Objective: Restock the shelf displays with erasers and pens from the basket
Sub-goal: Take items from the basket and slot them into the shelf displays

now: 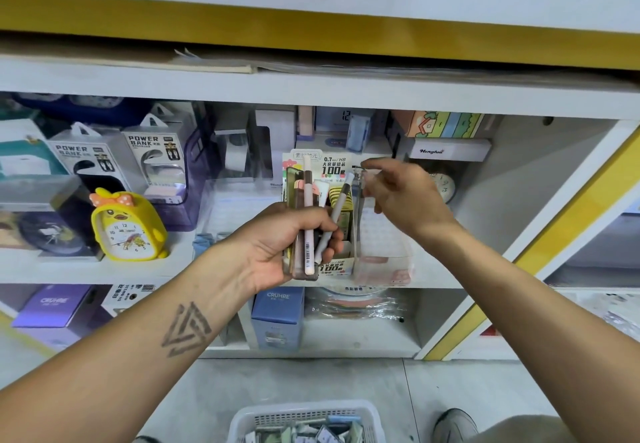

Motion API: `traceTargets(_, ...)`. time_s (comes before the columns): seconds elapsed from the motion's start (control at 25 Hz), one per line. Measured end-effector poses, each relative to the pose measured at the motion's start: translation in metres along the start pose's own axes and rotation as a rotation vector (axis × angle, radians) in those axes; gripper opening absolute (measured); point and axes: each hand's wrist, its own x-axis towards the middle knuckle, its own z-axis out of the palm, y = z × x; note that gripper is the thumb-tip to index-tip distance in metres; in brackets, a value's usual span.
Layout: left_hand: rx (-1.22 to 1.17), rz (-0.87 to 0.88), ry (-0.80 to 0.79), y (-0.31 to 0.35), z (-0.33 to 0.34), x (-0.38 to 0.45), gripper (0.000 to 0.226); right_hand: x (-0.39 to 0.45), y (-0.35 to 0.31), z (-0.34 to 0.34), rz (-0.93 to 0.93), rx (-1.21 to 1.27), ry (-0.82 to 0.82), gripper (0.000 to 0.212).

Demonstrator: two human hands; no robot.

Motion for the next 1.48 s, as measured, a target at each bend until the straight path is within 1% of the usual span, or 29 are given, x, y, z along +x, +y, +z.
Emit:
traceTargets(0.04, 0.004, -0.001, -0.011, 0.000, 0.000, -0.001, 0.008, -0.001, -0.005, -0.003, 0.114, 0.259, -0.051, 0.019)
traceTargets(0.08, 0.011, -0.005, -0.021, -0.001, 0.001, -0.001, 0.009, -0.003, -0.010, -0.005, 0.200, 0.462, -0.116, 0.017)
traceTargets(0.12, 0.024, -0.008, -0.029, -0.001, 0.001, -0.001, 0.011, -0.005, -0.014, -0.006, 0.243, 0.585, -0.171, 0.017)
traceTargets(0.16, 0.040, -0.010, -0.038, -0.002, 0.001, -0.002, 0.014, -0.007, -0.016, -0.006, 0.260, 0.658, -0.195, 0.017)
traceTargets(0.2, 0.049, -0.012, -0.045, -0.002, 0.002, -0.002, 0.016, -0.008, -0.018, -0.007, 0.262, 0.701, -0.183, 0.017)
traceTargets(0.24, 0.047, -0.015, -0.049, -0.002, 0.002, -0.003, 0.014, -0.007, -0.018, -0.009, 0.263, 0.739, -0.134, 0.015)
traceTargets(0.32, 0.014, -0.018, -0.043, 0.000, 0.002, -0.005, 0.010, -0.001, -0.015, -0.020, 0.250, 0.761, 0.051, 0.009)
traceTargets(0.36, 0.003, -0.017, -0.030, 0.001, 0.001, -0.005, 0.012, 0.002, -0.013, -0.028, 0.231, 0.716, 0.155, 0.009)
traceTargets(0.4, 0.005, -0.014, -0.012, 0.001, 0.001, -0.006, 0.013, 0.004, -0.009, -0.035, 0.194, 0.617, 0.236, 0.009)
traceTargets(0.44, 0.016, -0.011, 0.007, 0.002, 0.000, -0.006, 0.013, 0.005, -0.003, -0.039, 0.142, 0.466, 0.280, 0.010)
traceTargets(0.52, 0.044, -0.006, 0.035, 0.003, 0.001, -0.006, 0.014, 0.003, 0.005, -0.037, 0.037, 0.106, 0.260, 0.009)
traceTargets(0.56, 0.049, -0.005, 0.046, 0.003, 0.001, -0.006, 0.014, 0.000, 0.007, -0.032, 0.007, -0.031, 0.222, 0.010)
traceTargets(0.6, 0.044, -0.005, 0.054, 0.003, 0.001, -0.006, 0.014, -0.002, 0.009, -0.027, -0.013, -0.108, 0.185, 0.011)
traceTargets(0.72, 0.009, -0.012, 0.065, 0.001, 0.002, -0.005, 0.018, -0.004, 0.016, -0.015, -0.068, -0.119, 0.120, 0.010)
traceTargets(1.16, -0.027, -0.038, 0.059, 0.002, 0.000, -0.005, 0.021, -0.005, 0.016, -0.005, -0.202, -0.120, 0.099, 0.019)
traceTargets(1.24, -0.025, -0.041, 0.053, 0.002, 0.000, -0.005, 0.021, -0.005, 0.016, -0.005, -0.196, -0.118, 0.085, 0.018)
traceTargets(1.32, -0.026, -0.044, 0.041, 0.003, 0.000, -0.006, 0.021, -0.004, 0.019, -0.003, -0.169, -0.131, 0.039, 0.014)
traceTargets(1.4, -0.032, -0.051, 0.027, 0.004, 0.000, -0.007, 0.020, -0.005, 0.021, -0.001, -0.158, -0.173, -0.005, 0.008)
traceTargets(1.48, -0.030, -0.060, 0.010, 0.004, 0.000, -0.009, 0.020, -0.007, 0.020, 0.001, -0.229, -0.331, -0.006, 0.018)
